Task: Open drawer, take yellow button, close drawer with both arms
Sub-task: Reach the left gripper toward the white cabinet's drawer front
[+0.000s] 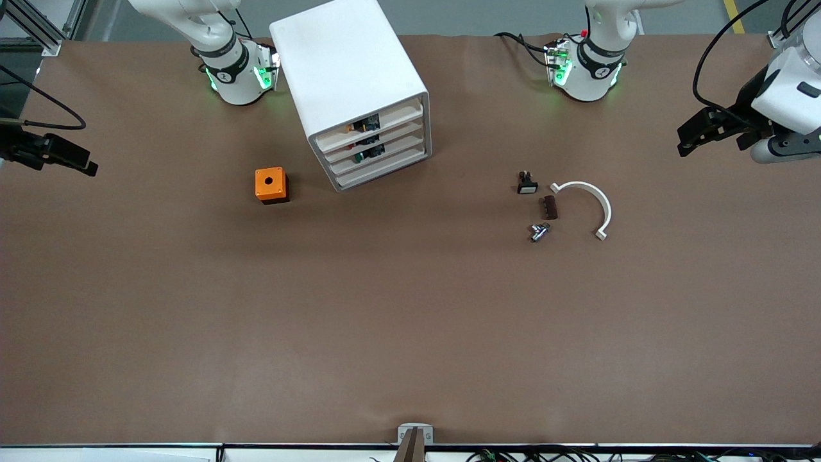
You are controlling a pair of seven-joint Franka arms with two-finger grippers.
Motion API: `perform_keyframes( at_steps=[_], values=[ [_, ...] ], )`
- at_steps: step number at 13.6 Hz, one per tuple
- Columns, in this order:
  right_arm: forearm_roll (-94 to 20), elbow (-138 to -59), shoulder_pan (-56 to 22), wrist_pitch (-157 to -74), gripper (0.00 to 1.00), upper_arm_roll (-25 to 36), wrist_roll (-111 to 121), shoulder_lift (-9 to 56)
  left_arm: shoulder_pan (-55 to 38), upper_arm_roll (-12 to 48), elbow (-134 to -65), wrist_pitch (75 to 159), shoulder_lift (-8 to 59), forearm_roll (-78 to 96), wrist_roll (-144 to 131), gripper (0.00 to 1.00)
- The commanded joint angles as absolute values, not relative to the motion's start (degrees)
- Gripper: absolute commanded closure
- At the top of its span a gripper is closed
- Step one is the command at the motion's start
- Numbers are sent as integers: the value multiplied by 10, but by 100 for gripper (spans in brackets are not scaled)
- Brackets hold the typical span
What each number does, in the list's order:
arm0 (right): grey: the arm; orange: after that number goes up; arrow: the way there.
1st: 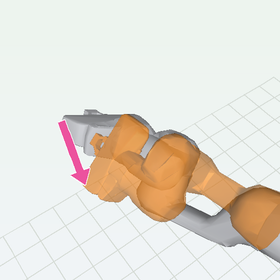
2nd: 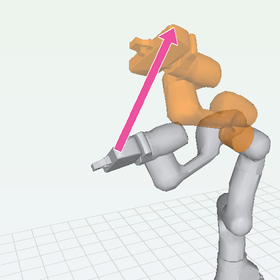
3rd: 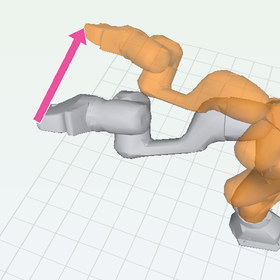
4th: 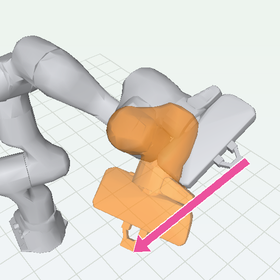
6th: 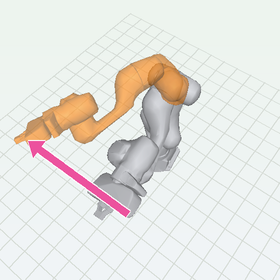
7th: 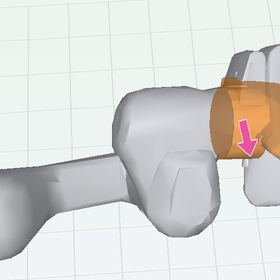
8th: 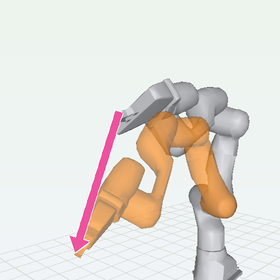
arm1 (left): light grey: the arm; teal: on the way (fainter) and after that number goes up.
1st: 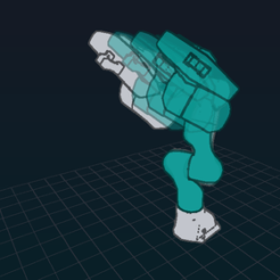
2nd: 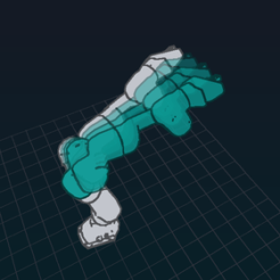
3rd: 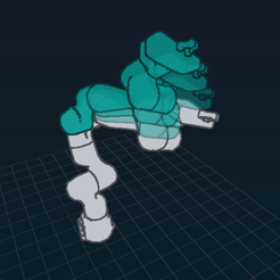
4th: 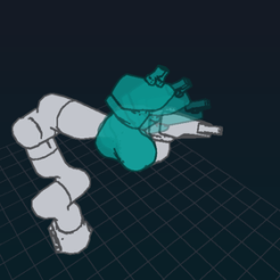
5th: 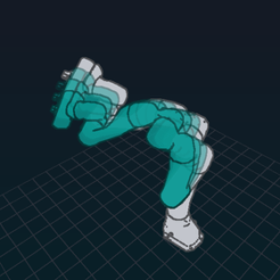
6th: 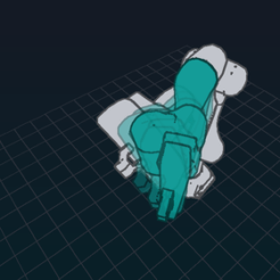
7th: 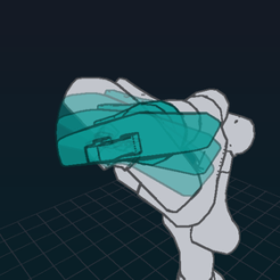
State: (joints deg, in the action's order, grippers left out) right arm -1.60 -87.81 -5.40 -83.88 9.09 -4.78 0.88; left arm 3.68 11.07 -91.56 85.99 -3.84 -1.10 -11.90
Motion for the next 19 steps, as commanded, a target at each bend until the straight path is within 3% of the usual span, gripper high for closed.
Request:
perform_keyframes(
  at_steps=[1,10,19],
  values=[
    [-8,-897,-54,-845,0,87,-59,-11,42,116,-901,847,-33,-22,-119,0],
    [-4,-896,-55,-841,0,85,-59,-11,39,116,-900,851,-8,-22,-127,0],
    [-4,-896,-55,-840,0,86,-59,-12,6,120,-899,897,88,-11,-247,0]
  ],
)
